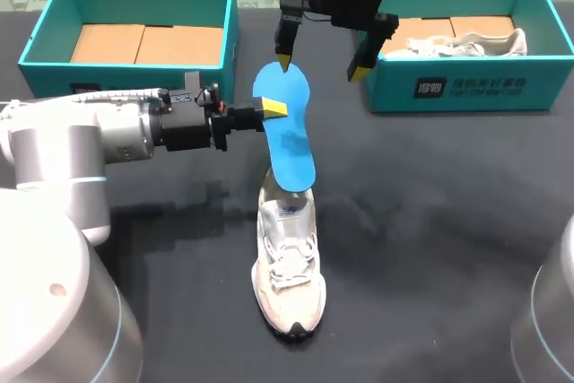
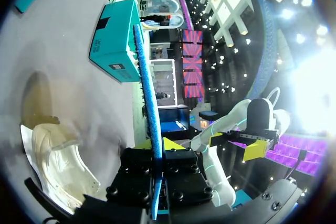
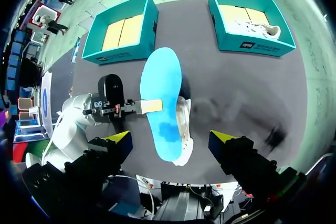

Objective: Take the shoe out of the shoebox, open the shoe tongue, remove and reinsert the insole, then place the shoe into the shoebox

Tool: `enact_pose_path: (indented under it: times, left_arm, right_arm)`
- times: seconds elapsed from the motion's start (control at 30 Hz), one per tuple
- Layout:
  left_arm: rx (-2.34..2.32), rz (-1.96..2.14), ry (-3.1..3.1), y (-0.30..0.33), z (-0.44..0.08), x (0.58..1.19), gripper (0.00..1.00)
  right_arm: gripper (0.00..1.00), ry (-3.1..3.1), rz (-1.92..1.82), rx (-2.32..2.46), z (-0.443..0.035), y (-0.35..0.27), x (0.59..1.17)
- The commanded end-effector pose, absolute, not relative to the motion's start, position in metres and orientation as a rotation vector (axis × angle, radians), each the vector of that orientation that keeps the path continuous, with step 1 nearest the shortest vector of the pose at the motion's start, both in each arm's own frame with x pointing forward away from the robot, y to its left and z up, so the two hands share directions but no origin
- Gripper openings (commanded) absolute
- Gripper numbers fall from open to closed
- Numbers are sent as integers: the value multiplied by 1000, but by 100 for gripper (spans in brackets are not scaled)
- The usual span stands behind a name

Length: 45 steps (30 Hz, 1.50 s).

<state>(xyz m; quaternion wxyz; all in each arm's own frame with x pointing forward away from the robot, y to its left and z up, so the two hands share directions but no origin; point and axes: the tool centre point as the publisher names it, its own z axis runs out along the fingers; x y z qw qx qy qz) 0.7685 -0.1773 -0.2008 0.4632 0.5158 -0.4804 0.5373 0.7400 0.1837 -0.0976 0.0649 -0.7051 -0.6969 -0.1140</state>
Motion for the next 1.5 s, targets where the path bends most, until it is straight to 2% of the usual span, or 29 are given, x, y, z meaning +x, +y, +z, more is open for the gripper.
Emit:
enact_pose_path:
  times: [0.03,0.97,1.5]
  left_arm:
    - [1267,1319,-1182,-177,-201,768,0]
    - [1267,1319,-1182,-177,-201,768,0]
    - [909,1729,-1478,-159,-163,773,0]
  right_arm:
    - [100,-1895,-631,-1914,-108,175,741]
    - [100,-1519,-931,-1572,-151,143,746]
    - [100,-1453,-954,-1494,-163,145,750]
